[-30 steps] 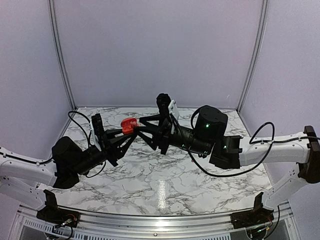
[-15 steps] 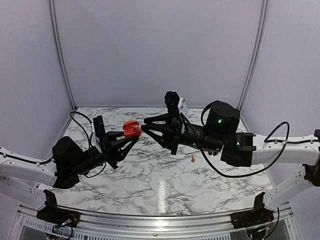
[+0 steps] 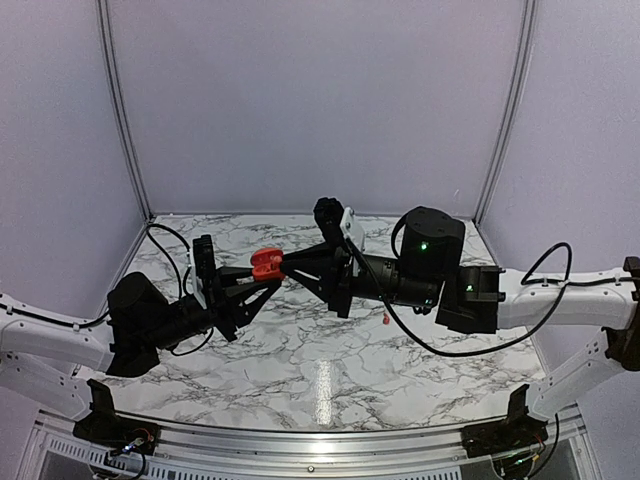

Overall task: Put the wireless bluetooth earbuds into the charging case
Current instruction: Insert the right earbud into the right side groove of the charging case, then pick up the left earbud from the center of the board.

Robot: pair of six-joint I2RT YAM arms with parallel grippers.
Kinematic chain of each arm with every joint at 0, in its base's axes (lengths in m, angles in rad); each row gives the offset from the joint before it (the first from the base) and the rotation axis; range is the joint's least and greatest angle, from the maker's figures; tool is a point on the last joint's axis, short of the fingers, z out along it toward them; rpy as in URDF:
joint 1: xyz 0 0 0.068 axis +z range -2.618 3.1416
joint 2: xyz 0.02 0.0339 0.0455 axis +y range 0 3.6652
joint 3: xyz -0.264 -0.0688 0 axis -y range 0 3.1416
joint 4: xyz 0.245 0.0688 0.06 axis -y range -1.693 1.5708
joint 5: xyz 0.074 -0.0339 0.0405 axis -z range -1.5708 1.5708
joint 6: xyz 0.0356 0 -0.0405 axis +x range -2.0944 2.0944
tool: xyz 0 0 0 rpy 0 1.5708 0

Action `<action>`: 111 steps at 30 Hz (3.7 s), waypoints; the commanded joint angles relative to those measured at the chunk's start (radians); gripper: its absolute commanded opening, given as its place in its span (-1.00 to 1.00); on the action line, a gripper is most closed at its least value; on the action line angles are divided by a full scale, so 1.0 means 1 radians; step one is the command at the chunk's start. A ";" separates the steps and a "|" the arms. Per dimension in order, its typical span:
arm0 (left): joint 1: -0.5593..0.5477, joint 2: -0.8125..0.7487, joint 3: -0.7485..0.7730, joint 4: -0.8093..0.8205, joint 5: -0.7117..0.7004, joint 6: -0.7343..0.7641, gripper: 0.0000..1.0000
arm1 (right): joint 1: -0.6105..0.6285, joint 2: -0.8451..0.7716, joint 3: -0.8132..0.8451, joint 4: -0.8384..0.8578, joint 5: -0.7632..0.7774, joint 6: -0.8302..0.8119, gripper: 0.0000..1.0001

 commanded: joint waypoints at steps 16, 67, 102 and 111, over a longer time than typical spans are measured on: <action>0.001 -0.011 0.019 -0.024 0.005 0.012 -1.00 | -0.002 -0.046 0.027 -0.036 0.030 -0.009 -0.58; 0.015 -0.019 -0.010 -0.094 -0.033 -0.024 -1.00 | -0.506 0.220 -0.480 0.005 0.258 0.272 -0.17; 0.018 -0.097 -0.054 -0.323 0.204 0.387 -1.00 | -0.499 0.053 -0.322 -0.278 -0.063 0.127 -0.84; 0.018 -0.107 -0.061 -0.425 0.106 0.475 -1.00 | -0.493 -0.065 -0.196 -0.545 -0.281 0.107 -0.84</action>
